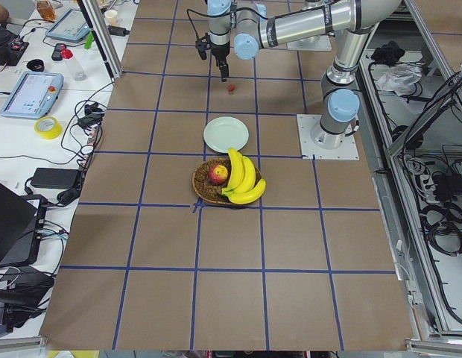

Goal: Collect all strawberries into plate
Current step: 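Move the right gripper to the strawberry pair while the left gripper reaches the dropped one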

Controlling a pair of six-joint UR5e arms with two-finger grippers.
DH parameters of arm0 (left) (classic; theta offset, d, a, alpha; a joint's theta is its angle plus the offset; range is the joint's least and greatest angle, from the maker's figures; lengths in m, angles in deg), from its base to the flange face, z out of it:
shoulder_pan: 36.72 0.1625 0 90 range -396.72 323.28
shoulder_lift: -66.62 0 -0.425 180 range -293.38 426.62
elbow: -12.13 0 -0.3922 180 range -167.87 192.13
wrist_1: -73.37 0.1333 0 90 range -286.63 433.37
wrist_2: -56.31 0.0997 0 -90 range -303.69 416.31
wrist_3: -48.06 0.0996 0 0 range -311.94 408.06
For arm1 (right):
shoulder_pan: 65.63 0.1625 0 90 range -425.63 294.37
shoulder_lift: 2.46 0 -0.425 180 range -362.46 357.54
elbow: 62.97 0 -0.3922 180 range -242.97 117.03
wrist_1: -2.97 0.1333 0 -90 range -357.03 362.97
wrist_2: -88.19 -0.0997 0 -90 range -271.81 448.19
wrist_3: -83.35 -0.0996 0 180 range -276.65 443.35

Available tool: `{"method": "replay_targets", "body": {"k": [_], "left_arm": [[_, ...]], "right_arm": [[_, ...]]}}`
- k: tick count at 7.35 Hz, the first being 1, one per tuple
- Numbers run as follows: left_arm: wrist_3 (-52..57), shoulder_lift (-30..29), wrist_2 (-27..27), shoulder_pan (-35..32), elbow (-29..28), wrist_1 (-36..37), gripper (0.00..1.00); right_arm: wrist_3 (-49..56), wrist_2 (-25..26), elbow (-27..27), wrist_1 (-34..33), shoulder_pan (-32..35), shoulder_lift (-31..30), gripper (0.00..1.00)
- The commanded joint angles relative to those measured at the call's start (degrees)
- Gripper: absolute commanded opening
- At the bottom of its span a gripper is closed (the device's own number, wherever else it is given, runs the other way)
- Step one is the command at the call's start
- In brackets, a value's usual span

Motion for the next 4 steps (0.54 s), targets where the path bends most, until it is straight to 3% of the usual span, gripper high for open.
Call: {"method": "replay_targets", "body": {"k": [1,4], "left_arm": [[-5.43,-5.05,-5.00,-1.54,5.90,10.37,0.98],[-8.69,-11.04,-5.29,-5.49,6.99,13.83,0.96]], "right_arm": [[-0.70,-4.40,-0.99,-1.77,0.58,0.40,1.00],[-1.76,-4.09,-1.34,-2.05,1.11,1.53,0.95]]}}
